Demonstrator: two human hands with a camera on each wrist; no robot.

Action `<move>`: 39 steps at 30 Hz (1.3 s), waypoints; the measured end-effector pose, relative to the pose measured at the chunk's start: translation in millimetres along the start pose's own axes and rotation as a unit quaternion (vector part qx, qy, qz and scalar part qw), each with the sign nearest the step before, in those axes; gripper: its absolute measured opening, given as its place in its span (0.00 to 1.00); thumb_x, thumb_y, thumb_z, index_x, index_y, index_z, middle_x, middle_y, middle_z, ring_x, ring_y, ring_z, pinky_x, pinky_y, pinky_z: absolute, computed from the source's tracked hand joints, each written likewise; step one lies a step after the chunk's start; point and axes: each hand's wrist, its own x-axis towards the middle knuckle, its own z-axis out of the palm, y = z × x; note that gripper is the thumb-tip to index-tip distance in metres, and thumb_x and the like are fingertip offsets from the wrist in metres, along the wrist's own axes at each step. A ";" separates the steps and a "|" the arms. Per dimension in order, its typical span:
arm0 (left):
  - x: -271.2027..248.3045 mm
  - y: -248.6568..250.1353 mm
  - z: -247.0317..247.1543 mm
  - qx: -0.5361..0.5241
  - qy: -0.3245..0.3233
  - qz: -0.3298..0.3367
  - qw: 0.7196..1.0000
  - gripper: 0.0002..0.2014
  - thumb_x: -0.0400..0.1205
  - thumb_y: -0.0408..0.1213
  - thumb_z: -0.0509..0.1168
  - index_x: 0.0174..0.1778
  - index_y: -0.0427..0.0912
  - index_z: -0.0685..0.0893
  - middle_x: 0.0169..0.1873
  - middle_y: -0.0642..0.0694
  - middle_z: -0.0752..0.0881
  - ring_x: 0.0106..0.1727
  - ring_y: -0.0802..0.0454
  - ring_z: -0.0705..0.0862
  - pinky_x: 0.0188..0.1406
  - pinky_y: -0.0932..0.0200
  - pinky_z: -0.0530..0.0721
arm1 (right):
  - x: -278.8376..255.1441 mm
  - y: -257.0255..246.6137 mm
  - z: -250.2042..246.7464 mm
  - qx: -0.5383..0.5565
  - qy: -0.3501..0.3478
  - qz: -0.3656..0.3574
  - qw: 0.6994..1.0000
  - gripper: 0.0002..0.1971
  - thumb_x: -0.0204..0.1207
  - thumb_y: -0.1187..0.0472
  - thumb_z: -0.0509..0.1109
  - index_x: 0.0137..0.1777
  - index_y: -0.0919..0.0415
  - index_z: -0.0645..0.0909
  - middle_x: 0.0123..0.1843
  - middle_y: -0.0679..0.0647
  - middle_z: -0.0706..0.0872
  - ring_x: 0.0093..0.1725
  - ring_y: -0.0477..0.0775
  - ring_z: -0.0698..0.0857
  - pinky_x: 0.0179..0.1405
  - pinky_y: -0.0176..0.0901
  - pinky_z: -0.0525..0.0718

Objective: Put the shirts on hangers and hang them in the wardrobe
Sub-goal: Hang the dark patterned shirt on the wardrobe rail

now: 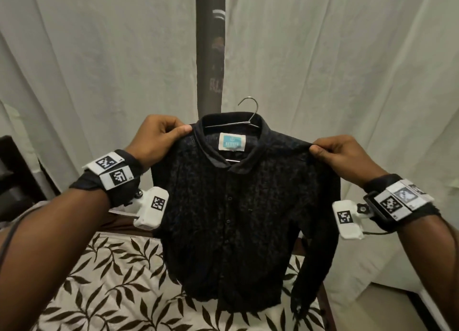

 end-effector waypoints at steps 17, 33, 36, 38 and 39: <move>-9.9 -46.6 25.4 -0.166 -0.160 -0.006 0.973 0.11 0.74 0.40 0.75 0.51 0.45 0.90 0.45 0.50 0.93 0.45 0.58 0.89 0.48 0.64 0.88 | -126.1 -61.3 13.7 -0.099 0.126 0.088 0.983 0.16 0.83 0.44 0.61 0.37 0.46 0.81 0.30 0.42 0.78 0.31 0.36 0.75 0.32 0.32 0.71; -132.6 -106.4 256.1 0.001 -0.458 -0.060 0.887 0.19 0.63 0.61 0.76 0.46 0.58 0.91 0.39 0.52 0.93 0.44 0.50 0.92 0.49 0.44 0.89 | -410.4 -146.2 -107.1 -0.238 0.368 0.300 0.847 0.15 0.81 0.40 0.65 0.40 0.44 0.86 0.33 0.55 0.85 0.36 0.47 0.78 0.37 0.42 0.75; -187.6 -69.6 301.4 0.098 -0.513 -0.030 0.852 0.07 0.75 0.54 0.75 0.41 0.60 0.85 0.40 0.57 0.91 0.44 0.55 0.89 0.47 0.55 0.85 | -460.5 -144.2 -140.3 -0.264 0.390 0.335 0.816 0.11 0.83 0.45 0.67 0.39 0.40 0.85 0.35 0.62 0.83 0.37 0.48 0.77 0.38 0.44 0.73; -223.9 -49.7 337.1 0.110 -0.531 -0.009 0.840 0.06 0.78 0.50 0.74 0.46 0.61 0.83 0.42 0.57 0.90 0.46 0.57 0.87 0.45 0.56 0.82 | -489.7 -135.3 -163.3 -0.283 0.384 0.357 0.803 0.15 0.85 0.57 0.68 0.38 0.39 0.85 0.35 0.64 0.85 0.36 0.49 0.77 0.37 0.43 0.72; -241.6 -38.0 355.2 0.097 -0.540 -0.011 0.836 0.07 0.78 0.49 0.74 0.48 0.60 0.84 0.43 0.57 0.90 0.47 0.57 0.87 0.46 0.55 0.82 | -504.5 -129.9 -174.5 -0.291 0.386 0.371 0.793 0.15 0.85 0.60 0.68 0.38 0.43 0.85 0.36 0.67 0.86 0.36 0.49 0.77 0.36 0.43 0.72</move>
